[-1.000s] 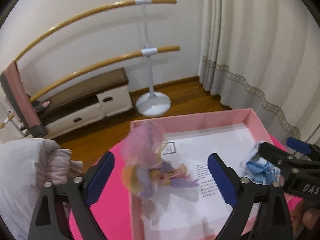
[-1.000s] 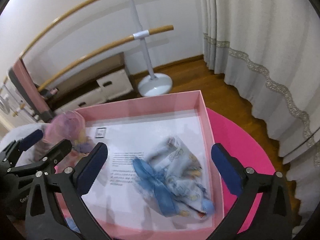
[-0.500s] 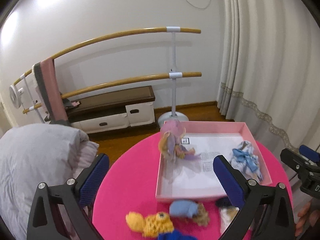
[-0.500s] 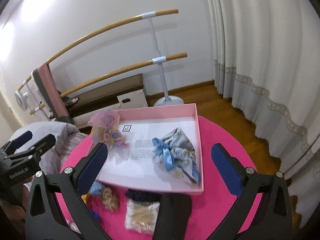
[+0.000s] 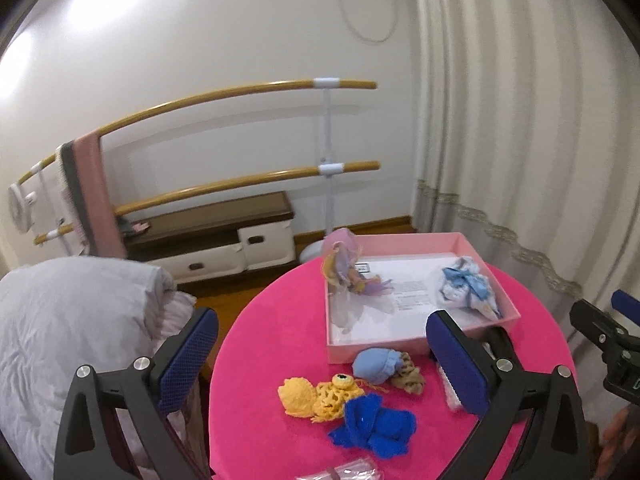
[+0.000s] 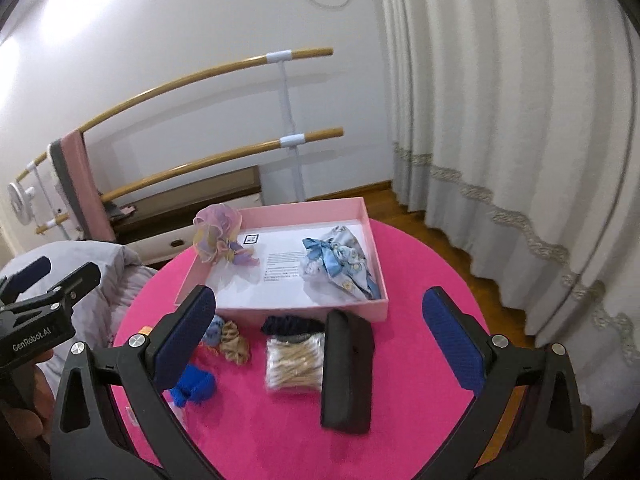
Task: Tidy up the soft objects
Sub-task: 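Open both tools to release the items in the box and withdraw, then grasp the clear plastic pouch with left tool while right tool grasps black case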
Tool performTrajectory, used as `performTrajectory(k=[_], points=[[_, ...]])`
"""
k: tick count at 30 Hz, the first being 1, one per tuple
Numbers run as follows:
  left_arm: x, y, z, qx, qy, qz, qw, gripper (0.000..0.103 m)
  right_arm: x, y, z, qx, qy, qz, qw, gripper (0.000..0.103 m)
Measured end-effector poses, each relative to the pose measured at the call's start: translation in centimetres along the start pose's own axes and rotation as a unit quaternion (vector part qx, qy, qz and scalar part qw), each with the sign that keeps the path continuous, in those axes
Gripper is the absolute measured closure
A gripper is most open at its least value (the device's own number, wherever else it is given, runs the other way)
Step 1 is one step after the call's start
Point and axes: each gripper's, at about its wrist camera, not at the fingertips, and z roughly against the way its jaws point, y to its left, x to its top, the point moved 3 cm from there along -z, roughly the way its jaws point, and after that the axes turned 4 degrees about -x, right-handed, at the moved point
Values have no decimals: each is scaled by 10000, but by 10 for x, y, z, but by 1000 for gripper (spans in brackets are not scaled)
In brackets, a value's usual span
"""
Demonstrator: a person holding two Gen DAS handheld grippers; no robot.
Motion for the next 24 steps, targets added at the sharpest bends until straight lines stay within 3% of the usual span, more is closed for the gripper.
performTrajectory(k=[9, 19, 24], points=[[-25, 16, 38, -291, -94, -303, 9991, 0, -28, 13, 30, -388, 32, -373, 9985, 0], [-48, 20, 71, 146, -6, 233, 9996, 0, -44, 13, 33, -151, 74, 129, 9998, 0], [-63, 17, 74, 319, 100, 221, 9992, 0, -51, 7, 27, 52, 116, 59, 9999, 0]])
